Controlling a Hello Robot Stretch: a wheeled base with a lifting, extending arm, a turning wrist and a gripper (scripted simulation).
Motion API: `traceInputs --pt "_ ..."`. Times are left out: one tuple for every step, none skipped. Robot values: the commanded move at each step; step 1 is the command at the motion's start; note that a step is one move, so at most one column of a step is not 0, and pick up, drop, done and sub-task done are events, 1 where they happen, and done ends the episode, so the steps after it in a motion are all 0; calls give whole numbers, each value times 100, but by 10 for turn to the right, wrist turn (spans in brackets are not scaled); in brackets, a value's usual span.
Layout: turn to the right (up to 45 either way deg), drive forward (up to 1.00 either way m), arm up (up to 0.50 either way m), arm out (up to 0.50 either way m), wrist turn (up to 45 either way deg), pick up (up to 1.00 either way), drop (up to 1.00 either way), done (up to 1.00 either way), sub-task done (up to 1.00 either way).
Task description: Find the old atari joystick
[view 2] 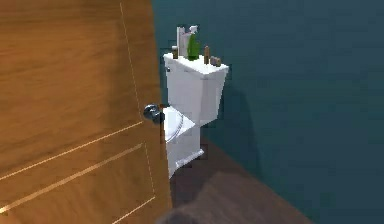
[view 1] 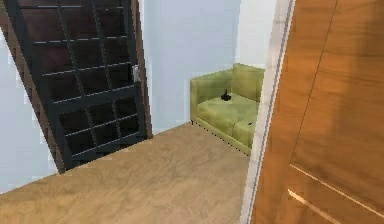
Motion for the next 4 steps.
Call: traceInputs --pt "0 75 0 0 0 0 0 0 0" --pt "30 0 0 0 0 0 0 0 0" --pt "0 25 0 0 0 0 0 0 0" --pt "90 0 0 0 0 0 0 0 0"
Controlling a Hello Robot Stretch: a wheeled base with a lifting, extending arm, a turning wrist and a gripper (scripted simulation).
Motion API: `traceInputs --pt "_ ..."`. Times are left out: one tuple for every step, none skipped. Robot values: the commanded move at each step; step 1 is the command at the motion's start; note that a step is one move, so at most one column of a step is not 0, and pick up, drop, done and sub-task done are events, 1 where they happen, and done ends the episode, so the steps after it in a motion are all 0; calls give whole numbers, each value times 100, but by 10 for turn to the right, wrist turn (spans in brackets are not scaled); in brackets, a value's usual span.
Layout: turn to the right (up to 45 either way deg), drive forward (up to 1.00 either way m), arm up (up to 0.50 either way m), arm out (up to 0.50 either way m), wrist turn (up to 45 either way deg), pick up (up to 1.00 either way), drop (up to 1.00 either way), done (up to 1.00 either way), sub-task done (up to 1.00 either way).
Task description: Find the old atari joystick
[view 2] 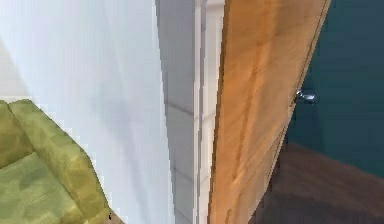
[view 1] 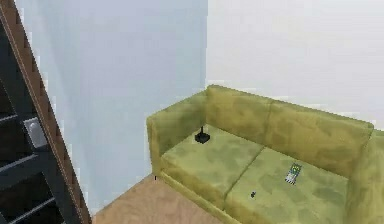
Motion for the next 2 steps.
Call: traceInputs --pt "0 65 0 0 0 0 0 0 0" --pt "0 0 0 0 0 0 0 100 0"
